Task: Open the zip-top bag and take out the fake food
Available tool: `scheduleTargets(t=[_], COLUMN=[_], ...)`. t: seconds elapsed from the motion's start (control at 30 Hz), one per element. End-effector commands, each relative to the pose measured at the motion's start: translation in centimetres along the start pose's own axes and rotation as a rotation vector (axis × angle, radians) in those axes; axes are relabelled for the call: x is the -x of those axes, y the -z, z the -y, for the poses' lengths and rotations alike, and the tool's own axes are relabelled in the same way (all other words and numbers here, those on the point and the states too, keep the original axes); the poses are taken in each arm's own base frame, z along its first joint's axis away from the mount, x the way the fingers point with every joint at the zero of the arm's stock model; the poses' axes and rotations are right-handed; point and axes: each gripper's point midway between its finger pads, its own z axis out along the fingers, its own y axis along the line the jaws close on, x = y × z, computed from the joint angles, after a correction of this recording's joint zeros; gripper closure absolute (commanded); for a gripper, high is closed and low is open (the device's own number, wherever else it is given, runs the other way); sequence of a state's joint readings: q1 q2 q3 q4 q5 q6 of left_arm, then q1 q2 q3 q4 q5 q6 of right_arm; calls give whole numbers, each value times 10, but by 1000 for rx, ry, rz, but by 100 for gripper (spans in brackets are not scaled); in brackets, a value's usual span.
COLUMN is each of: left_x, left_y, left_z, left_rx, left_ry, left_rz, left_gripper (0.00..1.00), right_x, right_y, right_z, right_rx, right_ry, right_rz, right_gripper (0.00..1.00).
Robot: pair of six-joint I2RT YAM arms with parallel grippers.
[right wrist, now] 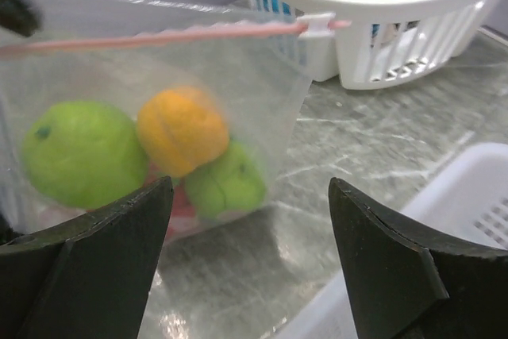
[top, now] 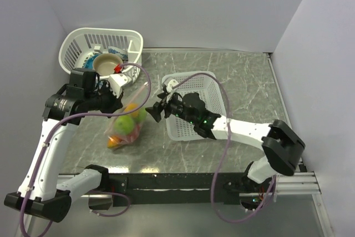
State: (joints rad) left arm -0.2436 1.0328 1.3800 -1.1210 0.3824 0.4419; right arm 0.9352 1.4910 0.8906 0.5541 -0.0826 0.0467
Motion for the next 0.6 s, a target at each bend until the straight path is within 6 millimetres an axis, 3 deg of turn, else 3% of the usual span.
scheduleTargets(t=[0.0, 0.3, 0.4, 0.43, 0.47, 0.5, 0.53, 0.57], left_x=[20, 33, 31, 30, 30, 30, 29, 28], left_y=[19, 36, 35, 34, 34, 33, 32, 30], left_z=[1, 12, 12, 12, 13, 13, 14, 14], left_rx=[22, -30, -32, -33, -36, -39, -45, -45], left_ry=[-66, -86, -85, -84, -82, -79, -76, -75], left_rz=[77, 95, 89, 87, 87, 90, 88, 86], left_gripper=[99, 99, 99, 99, 99, 99, 99, 99], right_x=[43, 59, 62, 59, 56, 57, 62, 53], right_y=[-15, -27, -29, -26, -31, -29, -25, -27], right_z=[-12, -9, -22, -34, -39, -44, -55, -57], right_rx=[165, 256, 340, 430, 476, 528, 622, 660], right_ry=[-46, -89, -118, -116, -120, -142, -137, -160], right_rz=[142, 189, 191, 174, 163, 154, 147, 121], right_gripper=[14, 15, 23, 31, 49, 57, 76, 86])
